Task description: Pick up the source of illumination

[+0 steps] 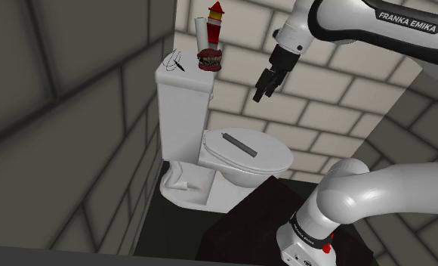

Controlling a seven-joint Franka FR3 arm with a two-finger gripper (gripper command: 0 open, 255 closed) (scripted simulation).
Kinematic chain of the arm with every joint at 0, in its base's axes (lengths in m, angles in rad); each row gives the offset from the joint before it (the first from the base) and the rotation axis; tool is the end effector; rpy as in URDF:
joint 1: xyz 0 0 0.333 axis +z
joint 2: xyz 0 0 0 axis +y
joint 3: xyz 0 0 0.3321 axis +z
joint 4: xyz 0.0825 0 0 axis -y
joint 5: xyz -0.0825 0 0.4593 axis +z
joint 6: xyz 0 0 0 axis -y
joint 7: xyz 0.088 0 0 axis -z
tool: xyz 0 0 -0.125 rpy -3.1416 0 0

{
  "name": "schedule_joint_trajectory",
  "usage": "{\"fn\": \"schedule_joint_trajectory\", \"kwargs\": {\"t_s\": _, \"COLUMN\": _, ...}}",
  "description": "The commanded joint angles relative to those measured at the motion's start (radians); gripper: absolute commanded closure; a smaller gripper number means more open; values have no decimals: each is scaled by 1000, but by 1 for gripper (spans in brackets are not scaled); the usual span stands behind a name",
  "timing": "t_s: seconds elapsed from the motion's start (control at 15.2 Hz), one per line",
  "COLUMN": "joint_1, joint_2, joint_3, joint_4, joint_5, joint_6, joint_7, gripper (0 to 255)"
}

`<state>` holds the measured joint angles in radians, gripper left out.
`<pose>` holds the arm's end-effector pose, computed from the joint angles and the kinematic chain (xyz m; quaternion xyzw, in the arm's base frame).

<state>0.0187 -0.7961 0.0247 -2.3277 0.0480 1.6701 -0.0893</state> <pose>0.3799 0.0242 0.6130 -0.9955 -0.0623 -0.0695 0.0133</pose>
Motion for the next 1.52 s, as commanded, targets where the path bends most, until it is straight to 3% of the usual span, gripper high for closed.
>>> {"fn": "schedule_joint_trajectory", "kwargs": {"t_s": 0.0, "joint_1": 0, "joint_2": 0, "joint_3": 0, "joint_4": 0, "joint_5": 0, "joint_6": 0, "joint_7": 0, "gripper": 0}}
{"fn": "schedule_joint_trajectory", "kwargs": {"t_s": 0.73, "joint_1": -51, "joint_2": 204, "joint_3": -139, "joint_4": -117, "joint_5": -69, "joint_6": 293, "joint_7": -157, "gripper": 0}}
{"fn": "schedule_joint_trajectory", "kwargs": {"t_s": 1.45, "joint_1": -80, "joint_2": 547, "joint_3": -278, "joint_4": -78, "joint_5": -62, "joint_6": 569, "joint_7": -331, "gripper": 0}}
